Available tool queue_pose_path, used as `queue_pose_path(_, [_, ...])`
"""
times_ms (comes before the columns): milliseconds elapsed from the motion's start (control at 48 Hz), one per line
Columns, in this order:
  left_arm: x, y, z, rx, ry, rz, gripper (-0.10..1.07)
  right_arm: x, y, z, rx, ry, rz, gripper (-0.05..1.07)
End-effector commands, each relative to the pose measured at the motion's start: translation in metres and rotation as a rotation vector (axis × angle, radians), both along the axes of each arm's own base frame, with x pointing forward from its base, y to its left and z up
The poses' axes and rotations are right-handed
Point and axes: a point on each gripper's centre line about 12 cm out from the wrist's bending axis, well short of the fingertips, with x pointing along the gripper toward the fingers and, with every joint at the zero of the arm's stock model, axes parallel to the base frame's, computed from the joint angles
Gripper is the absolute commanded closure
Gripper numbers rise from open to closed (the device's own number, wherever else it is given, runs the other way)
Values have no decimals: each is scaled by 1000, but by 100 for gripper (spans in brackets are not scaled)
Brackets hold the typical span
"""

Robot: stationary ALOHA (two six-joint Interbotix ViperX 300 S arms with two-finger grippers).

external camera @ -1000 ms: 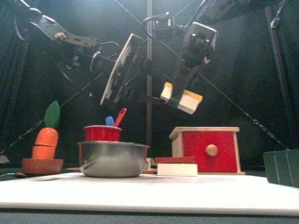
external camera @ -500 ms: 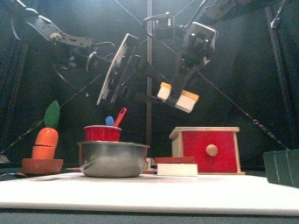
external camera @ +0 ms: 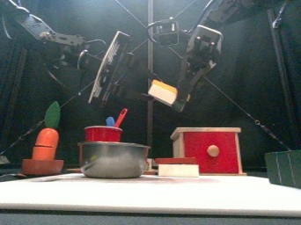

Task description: Put egg sushi into bowl

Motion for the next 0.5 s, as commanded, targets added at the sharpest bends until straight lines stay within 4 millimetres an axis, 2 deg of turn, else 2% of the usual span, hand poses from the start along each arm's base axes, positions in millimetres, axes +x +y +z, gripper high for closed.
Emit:
queue_pose_path(0, [-4, 3, 26, 14, -83, 7, 35, -6, 1, 5, 20, -6, -7, 40])
queue_pose_path(250, [-14, 5, 33, 21, -98, 9, 35, -19, 8, -2, 77, 12, -25, 40])
queue_pose_path(479, [-16, 7, 32, 24, -94, 12, 35, -35, 11, -10, 124, 37, -45, 40])
